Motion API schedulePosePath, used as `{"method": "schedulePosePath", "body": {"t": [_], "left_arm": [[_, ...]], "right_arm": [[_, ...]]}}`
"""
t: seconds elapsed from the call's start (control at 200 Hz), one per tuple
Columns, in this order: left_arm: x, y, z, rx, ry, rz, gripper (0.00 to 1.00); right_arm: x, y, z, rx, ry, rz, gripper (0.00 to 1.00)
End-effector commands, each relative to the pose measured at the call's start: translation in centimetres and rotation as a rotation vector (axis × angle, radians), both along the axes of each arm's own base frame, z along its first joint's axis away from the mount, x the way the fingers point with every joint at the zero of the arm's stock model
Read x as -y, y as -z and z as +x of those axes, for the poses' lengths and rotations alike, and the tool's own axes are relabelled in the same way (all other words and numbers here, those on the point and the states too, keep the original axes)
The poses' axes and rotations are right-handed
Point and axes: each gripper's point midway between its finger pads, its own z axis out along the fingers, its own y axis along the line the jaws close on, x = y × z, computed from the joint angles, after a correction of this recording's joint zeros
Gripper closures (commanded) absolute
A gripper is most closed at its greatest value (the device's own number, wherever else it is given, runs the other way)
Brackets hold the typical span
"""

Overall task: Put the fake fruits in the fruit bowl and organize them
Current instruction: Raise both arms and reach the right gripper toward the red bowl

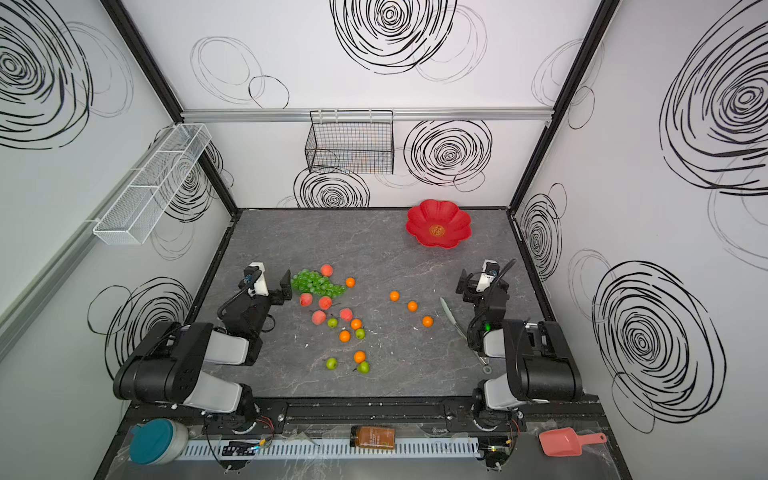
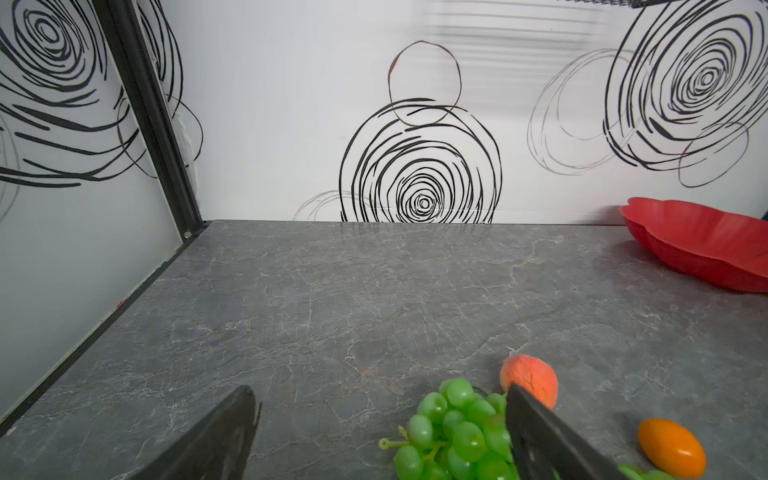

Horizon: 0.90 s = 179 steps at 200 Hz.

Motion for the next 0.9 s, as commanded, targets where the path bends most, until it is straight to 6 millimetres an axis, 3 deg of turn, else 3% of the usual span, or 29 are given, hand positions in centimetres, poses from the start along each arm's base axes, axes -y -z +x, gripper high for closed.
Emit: {"method": "schedulePosePath", "body": {"t": [0.0, 0.675, 0.78, 0.891], "left_arm": [[0.1, -2.0, -0.5, 0.096, 0.039, -0.015, 0.04], [0.7, -3.4, -2.9, 0.196, 0.159, -0.040, 0.04], [0.7, -3.3, -3.0, 0.195, 0.145, -0.035, 0.04], [-0.8, -3.8, -4.2, 0.235, 0.033, -0.053, 0.04]], "right_arm": [[0.1, -0.6, 0.2, 0.025, -0.015, 0.005, 0.00], [0.1, -0.8, -0.1, 0.042, -0.042, 0.011, 0.00], [0.0, -1.2, -0.2, 0.053, -0.046, 0.007, 0.00], [-0.2, -2.1, 0.0, 0.062, -0.058, -0.002, 0.00]]}}
